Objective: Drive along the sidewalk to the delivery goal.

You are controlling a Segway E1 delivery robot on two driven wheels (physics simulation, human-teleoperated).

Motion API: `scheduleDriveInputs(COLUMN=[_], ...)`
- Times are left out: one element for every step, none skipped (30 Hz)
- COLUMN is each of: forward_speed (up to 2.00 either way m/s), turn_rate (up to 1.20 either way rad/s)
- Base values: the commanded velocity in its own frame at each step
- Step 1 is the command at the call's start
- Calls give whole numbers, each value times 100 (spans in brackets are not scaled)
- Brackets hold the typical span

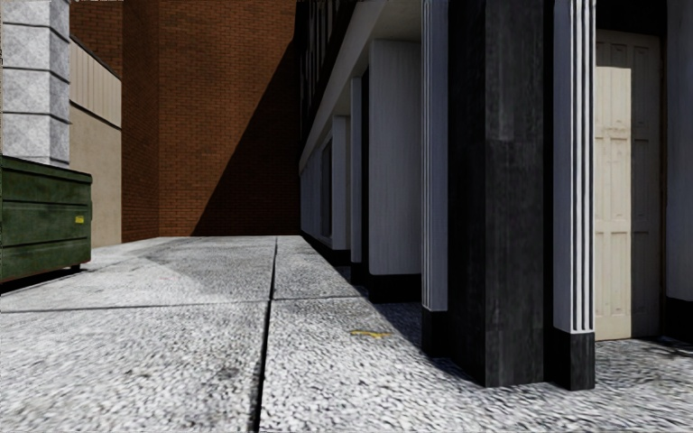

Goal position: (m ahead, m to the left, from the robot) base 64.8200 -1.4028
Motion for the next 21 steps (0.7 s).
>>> scheduleDriveInputs(forward_speed=[0, 0, 0, 0, 0, 0, 0, 0, 0, 0, 0, 0, 0, 0, 0, 0, 0, 0, 0, 0, 0], turn_rate=[-70, -70, -70, -70, -70, -70, -70, -70, -70, -70, -70, -70, -70, -70, -70, -70, -70, -70, -70, -70, -70])
